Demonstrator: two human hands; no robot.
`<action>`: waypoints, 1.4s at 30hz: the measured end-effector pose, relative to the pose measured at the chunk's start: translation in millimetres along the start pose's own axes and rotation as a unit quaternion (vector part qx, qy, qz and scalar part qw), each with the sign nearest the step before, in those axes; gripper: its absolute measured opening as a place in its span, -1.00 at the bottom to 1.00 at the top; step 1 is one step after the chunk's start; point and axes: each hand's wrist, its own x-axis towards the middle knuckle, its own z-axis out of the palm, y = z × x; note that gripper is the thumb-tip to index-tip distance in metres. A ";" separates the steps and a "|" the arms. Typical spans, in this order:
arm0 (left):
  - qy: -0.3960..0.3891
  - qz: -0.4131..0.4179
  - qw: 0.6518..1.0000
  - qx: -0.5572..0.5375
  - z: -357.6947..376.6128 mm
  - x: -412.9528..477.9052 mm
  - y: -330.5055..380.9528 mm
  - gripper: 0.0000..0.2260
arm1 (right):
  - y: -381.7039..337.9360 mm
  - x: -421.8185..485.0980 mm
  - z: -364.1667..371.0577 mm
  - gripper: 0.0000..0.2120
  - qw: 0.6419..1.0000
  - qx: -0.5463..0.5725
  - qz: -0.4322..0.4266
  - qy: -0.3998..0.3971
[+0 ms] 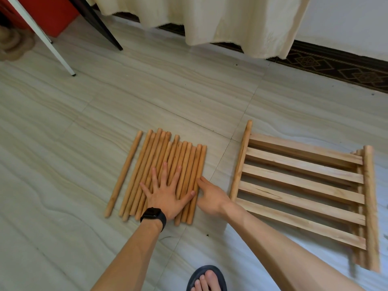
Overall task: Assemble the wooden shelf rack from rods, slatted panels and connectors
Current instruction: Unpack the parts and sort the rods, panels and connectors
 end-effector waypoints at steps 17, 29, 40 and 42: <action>-0.027 -0.011 0.999 0.046 -13.6 4.2 -5.9 -0.04 | -8.1 -19.9 -19.1 -0.32 0.999 0.010 -0.037 -0.026; -0.078 0.073 0.980 -0.168 -32.1 -46.2 101.2 -0.37 | 159.7 -173.0 -113.0 -0.58 0.945 -0.012 0.068 0.319; -0.138 -0.094 0.900 -0.404 -15.8 -62.3 154.9 -0.70 | 255.8 -212.9 -43.7 -0.53 0.858 0.236 0.248 0.383; -0.109 -0.098 0.900 -0.411 -20.9 -61.2 163.5 -0.73 | 257.3 -207.8 -50.5 -0.61 0.859 0.230 0.243 0.388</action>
